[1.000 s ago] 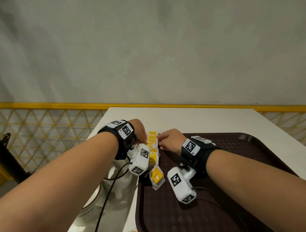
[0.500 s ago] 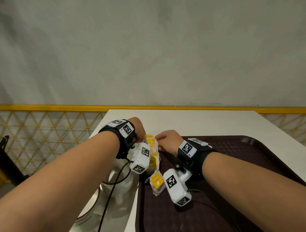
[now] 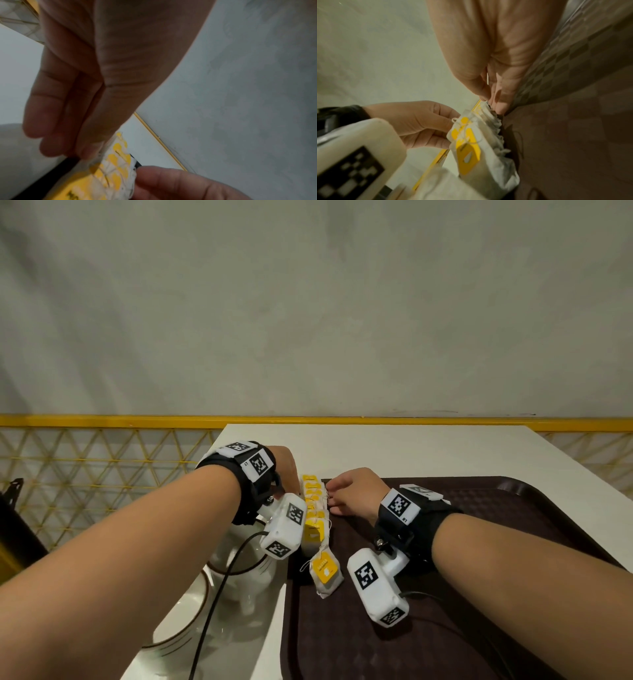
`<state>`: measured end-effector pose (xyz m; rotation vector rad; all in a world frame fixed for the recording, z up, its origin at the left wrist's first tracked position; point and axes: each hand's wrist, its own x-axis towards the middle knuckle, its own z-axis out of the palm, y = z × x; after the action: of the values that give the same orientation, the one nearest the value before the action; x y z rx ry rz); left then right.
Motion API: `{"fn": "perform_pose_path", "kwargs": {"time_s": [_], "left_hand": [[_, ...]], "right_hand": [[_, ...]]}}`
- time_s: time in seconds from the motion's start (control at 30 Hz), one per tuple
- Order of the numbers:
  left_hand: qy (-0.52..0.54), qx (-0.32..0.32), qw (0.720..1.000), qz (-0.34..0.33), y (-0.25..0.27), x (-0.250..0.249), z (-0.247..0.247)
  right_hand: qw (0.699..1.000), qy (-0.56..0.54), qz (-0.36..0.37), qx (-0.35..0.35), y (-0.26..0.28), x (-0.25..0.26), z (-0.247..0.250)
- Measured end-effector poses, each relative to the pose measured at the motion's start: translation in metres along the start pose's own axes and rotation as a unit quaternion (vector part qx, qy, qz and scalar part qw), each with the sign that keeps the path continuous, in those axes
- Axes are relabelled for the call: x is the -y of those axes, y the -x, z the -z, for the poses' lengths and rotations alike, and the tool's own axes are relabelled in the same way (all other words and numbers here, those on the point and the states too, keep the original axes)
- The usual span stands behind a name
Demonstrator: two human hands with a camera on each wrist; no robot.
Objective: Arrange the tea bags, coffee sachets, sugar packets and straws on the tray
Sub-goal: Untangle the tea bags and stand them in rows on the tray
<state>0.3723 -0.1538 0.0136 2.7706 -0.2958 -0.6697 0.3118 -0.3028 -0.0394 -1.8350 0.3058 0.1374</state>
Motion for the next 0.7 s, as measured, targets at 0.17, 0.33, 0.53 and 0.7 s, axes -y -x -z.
{"fn": "perform_pose_path", "kwargs": {"time_s": [0.17, 0.33, 0.53, 0.7], "left_hand": [[0.011, 0.002, 1.0, -0.019, 0.002, -0.008, 0.0], [0.009, -0.026, 0.999, -0.023, -0.001, -0.008, -0.004], [-0.018, -0.032, 0.999, -0.004, -0.004, -0.005, -0.004], [-0.008, -0.027, 0.999, -0.021, 0.009, -0.002, 0.006]], "right_hand": [[0.997, 0.055, 0.047, 0.0, 0.006, 0.0, -0.005], [0.999, 0.013, 0.029, -0.007, 0.005, 0.0, -0.001], [0.998, 0.037, 0.039, 0.017, 0.007, 0.001, 0.002], [0.995, 0.083, 0.056, 0.018, 0.009, 0.005, 0.002]]}}
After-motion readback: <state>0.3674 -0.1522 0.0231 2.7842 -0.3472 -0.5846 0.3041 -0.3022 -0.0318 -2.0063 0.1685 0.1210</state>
